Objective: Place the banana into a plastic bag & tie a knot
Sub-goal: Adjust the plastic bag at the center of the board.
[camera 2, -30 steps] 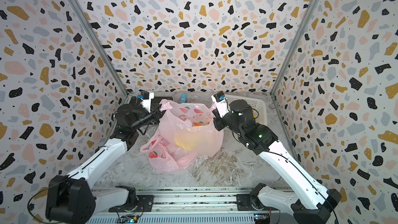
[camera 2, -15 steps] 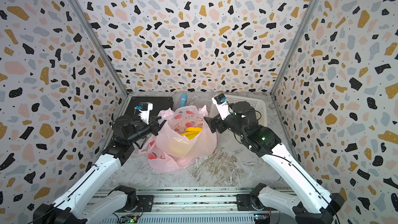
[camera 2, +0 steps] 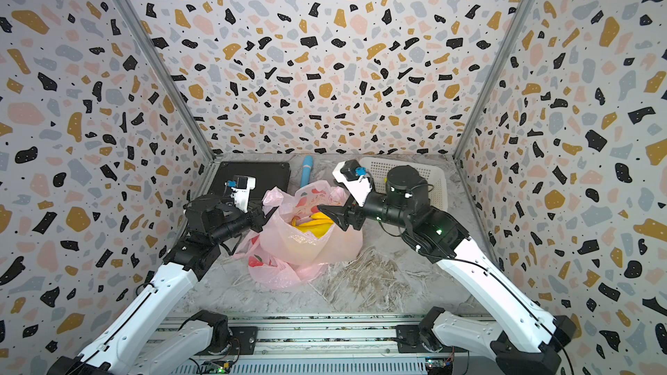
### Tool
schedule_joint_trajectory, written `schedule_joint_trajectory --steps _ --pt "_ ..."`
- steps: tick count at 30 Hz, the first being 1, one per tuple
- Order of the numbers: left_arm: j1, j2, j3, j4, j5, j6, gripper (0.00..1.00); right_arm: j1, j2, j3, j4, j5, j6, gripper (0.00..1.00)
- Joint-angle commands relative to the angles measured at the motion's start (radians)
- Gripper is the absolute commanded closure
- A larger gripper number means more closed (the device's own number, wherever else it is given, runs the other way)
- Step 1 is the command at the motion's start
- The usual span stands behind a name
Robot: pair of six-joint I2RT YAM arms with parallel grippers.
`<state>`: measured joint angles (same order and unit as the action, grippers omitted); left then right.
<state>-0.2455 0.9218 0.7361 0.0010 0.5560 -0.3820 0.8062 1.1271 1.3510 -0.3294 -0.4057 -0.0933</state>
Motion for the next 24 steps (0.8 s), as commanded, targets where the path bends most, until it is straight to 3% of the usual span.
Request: schedule_joint_trajectory --steps 1,8,24 --pt "-0.004 0.001 0.047 -0.027 0.003 -0.018 1.00 0.055 0.032 0.075 0.013 -0.012 -0.118 0.24" --pt "-0.005 0.002 0.069 -0.071 0.007 -0.031 1.00 0.118 0.148 0.146 -0.012 -0.026 -0.227 0.39" --pt "-0.005 0.012 0.078 -0.088 0.035 -0.028 1.00 0.155 0.350 0.274 -0.011 -0.014 -0.351 0.46"
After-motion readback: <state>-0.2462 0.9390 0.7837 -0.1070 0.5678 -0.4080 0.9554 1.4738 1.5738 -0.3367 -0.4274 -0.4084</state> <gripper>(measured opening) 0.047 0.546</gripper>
